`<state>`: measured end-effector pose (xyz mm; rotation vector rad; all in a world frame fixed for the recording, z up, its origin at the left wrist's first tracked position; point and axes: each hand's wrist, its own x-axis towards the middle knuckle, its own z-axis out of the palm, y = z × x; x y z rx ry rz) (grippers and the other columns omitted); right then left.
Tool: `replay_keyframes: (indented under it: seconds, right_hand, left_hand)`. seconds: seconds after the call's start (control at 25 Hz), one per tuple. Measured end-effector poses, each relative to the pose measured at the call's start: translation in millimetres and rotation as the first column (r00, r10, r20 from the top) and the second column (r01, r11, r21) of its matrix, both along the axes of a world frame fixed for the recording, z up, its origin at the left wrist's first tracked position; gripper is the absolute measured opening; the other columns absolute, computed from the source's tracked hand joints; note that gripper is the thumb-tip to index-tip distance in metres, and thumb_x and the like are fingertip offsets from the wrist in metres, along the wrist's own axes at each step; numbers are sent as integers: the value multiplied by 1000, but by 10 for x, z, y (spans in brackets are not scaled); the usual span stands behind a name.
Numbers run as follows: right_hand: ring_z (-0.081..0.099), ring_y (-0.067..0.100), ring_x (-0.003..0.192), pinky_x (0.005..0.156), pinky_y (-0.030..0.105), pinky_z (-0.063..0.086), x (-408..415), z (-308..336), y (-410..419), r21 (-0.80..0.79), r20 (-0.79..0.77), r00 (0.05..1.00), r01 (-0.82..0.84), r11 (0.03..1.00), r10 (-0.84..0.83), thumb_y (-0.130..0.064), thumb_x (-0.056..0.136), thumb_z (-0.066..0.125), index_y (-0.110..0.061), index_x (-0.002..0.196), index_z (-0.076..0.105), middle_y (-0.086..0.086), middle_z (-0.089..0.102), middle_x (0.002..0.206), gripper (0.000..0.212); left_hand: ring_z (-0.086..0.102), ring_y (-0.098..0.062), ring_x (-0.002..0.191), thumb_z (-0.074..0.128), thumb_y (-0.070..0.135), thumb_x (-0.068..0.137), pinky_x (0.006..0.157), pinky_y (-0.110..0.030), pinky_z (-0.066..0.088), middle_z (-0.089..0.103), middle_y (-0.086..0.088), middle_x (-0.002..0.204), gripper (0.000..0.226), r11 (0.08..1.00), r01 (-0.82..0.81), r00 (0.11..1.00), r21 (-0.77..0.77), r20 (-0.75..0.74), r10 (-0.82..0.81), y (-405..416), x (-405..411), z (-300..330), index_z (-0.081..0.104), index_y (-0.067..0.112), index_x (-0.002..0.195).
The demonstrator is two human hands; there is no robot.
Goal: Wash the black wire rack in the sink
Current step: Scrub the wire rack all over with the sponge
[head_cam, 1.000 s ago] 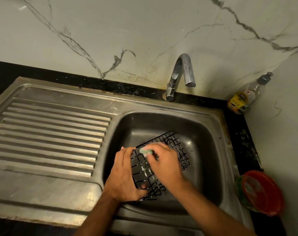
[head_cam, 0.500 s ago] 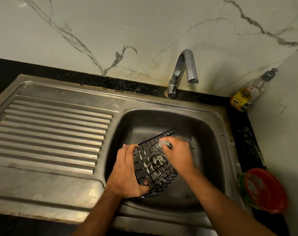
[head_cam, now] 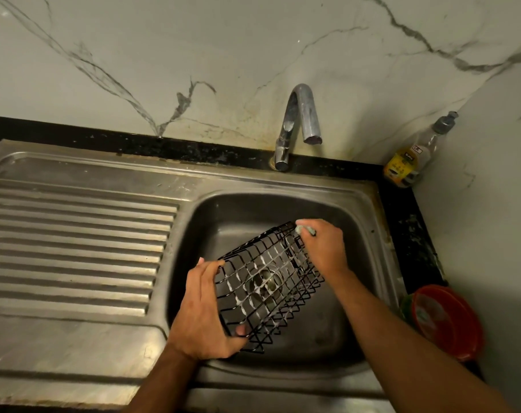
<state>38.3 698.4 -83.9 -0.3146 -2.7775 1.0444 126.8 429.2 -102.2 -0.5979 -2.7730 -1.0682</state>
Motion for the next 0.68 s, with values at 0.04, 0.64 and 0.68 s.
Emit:
replay_keyframes:
  seconds: [0.04,0.64,0.68]
  right_hand:
    - [67,10,99,95,33,54,36,13,-67,-20,12,1000,10,1000,-10,-14,93,64,-16,112,74,1,73,111,22]
    - [64,0,97,92,26,53,476,119,-606,-157,-8,996,-89,984,89,-14,90,69,-27,106,76,-14,70,104,22]
    - [64,-1,96,92,23,52,514,139,-615,-156,-20,992,-126,980,124,-13,90,69,-27,105,76,-16,70,103,22]
  left_hand:
    - [22,-16,139,74,49,51,122,-36,25,38,-10,137,114,1000,4,1000,-15,-6,-4,2,0,-5,31,0,144]
    - [44,-31,125,67,51,61,127,-40,15,42,-10,131,98,975,166,955,-151,-220,-197,96,-11,-8,38,-1,138]
    - [44,-33,127,66,53,63,127,-41,15,43,-11,132,96,973,164,952,-163,-234,-199,82,-4,-28,40,-1,138]
